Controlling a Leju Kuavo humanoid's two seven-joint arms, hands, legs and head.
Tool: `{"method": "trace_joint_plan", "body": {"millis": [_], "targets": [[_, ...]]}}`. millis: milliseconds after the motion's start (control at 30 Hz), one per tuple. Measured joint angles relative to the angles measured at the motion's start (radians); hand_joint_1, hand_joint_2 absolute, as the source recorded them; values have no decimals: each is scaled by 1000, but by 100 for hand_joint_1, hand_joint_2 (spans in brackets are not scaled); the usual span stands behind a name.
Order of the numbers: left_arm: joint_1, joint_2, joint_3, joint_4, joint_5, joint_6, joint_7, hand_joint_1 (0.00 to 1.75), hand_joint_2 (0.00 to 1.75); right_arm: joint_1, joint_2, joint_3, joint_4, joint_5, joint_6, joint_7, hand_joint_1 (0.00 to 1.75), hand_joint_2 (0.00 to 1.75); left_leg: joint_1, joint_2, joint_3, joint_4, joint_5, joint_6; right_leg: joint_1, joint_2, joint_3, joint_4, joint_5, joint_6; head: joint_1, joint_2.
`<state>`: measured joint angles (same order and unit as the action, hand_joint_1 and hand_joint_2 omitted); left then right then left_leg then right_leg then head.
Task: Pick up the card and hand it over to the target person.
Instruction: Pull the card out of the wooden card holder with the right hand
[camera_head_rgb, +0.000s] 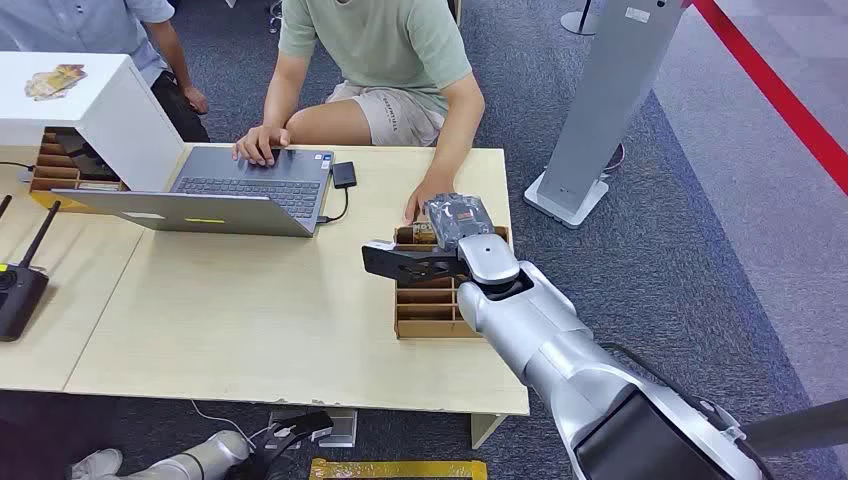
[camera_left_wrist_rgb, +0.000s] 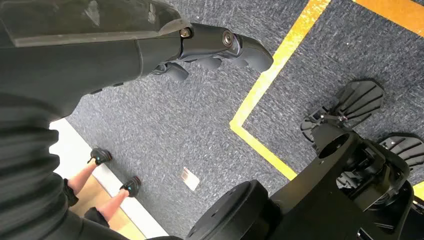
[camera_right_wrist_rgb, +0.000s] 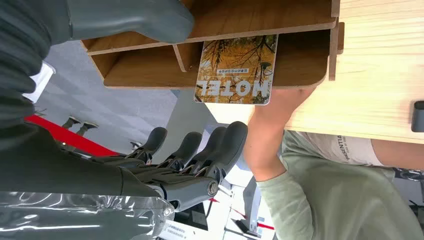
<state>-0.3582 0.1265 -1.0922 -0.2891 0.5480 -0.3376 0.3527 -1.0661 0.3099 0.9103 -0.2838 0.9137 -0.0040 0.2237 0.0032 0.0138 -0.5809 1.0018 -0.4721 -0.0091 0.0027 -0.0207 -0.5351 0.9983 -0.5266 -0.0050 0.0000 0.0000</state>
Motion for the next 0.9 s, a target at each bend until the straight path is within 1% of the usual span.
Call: {"method": "trace_joint_plan", "body": {"millis": [633,733,900], "targets": [[27,14,26,-10,8,12,-16,0,175,22,28,16,9,23,33,-17,65,175,0,2,0,0,0,0,0,1,-1,0,0,0,0,0],[28,15,28,-11,7,12,-16,0,175,26,29,15,8,23,31,-16,69,175,0,2,1,-1,0,0,0,1,1,-1,0,0,0,0],[24,13,28,-11,4,10,-12,0,175,26,20,12,5,24,24,-12,70,175,0,1,0,0,0,0,0,1,0,0,0,0,0,0]]}}
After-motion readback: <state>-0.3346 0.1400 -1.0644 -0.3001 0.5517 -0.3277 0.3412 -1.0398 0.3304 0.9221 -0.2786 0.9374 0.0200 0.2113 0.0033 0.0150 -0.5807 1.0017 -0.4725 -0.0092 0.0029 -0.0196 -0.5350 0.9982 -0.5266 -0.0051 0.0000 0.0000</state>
